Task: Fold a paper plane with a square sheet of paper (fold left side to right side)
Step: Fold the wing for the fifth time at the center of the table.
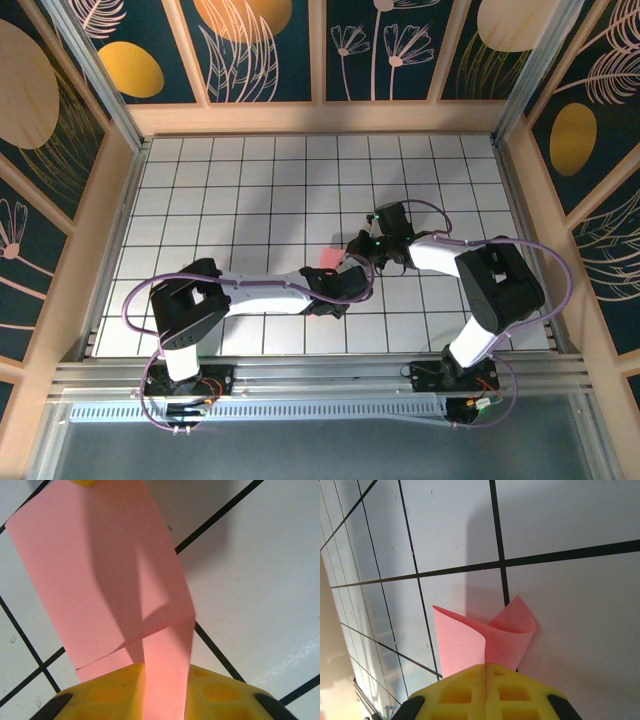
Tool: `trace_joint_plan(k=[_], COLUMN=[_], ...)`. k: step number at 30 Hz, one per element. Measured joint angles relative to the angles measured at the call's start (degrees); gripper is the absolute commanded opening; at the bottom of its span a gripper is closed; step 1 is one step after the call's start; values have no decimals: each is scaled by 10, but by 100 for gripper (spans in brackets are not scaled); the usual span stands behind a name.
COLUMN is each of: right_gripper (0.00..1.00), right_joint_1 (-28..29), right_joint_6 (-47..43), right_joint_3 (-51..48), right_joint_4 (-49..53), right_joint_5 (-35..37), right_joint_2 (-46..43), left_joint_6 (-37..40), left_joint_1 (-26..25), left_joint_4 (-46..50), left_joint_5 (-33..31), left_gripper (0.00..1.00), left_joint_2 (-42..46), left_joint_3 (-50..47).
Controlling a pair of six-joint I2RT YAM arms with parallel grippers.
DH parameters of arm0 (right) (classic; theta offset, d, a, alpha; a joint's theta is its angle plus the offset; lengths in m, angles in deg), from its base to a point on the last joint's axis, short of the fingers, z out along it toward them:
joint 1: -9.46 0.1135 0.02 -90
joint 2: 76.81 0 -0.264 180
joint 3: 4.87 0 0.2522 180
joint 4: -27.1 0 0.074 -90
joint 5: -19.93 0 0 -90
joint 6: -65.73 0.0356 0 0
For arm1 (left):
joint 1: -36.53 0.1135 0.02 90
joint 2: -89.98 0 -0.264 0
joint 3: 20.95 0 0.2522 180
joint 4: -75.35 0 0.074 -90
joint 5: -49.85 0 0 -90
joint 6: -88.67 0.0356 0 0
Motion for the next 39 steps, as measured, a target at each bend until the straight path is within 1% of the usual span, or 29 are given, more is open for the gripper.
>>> trace_joint_plan(k=[5, 6, 10, 14, 17, 19, 22, 26, 30, 34, 36, 39], right_gripper=[0, 3, 26, 44, 53, 56, 58, 58, 58, 58, 57, 56], right_joint_1=[0, 0, -4, -26, -50, -67, -97, -120, -120, -118, -113, -101], right_joint_6=[0, 0, -5, -18, -33, -42, -55, -69, -71, -65, -60, -52], right_joint_3=[0, 0, 0, -3, -12, -22, -45, -83, -117, -143, -151, -157], right_joint_4=[0, 0, 13, 24, 41, 49, 59, 60, 54, 34, 22, 3], right_joint_5=[1, 1, 7, 20, 40, 51, 61, 61, 51, 37, 32, 24], right_joint_2=[0, 0, -4, -34, -80, -112, -161, -203, -215, -216, -216, -212], left_joint_6=[-2, -3, -8, -10, -10, -9, -9, -13, -32, -68, -88, -114], left_joint_1=[0, 0, 0, 0, 2, 6, 28, 81, 127, 156, 169, 182], left_joint_4=[0, 0, -1, -1, -4, -8, -19, -49, -82, -130, -154, -179], left_joint_5=[-3, -5, -16, -18, -12, 4, 52, 144, 238, 332, 370, 410], left_gripper=[12, 10, 6, 2, 0, 0, 0, 0, 0, 0, 0, 0], left_joint_2=[0, 0, 4, 15, 24, 30, 38, 49, 49, 45, 38, 26], left_joint_3=[-1, -3, -13, -18, -18, -18, -18, -20, -23, -35, -44, -52])
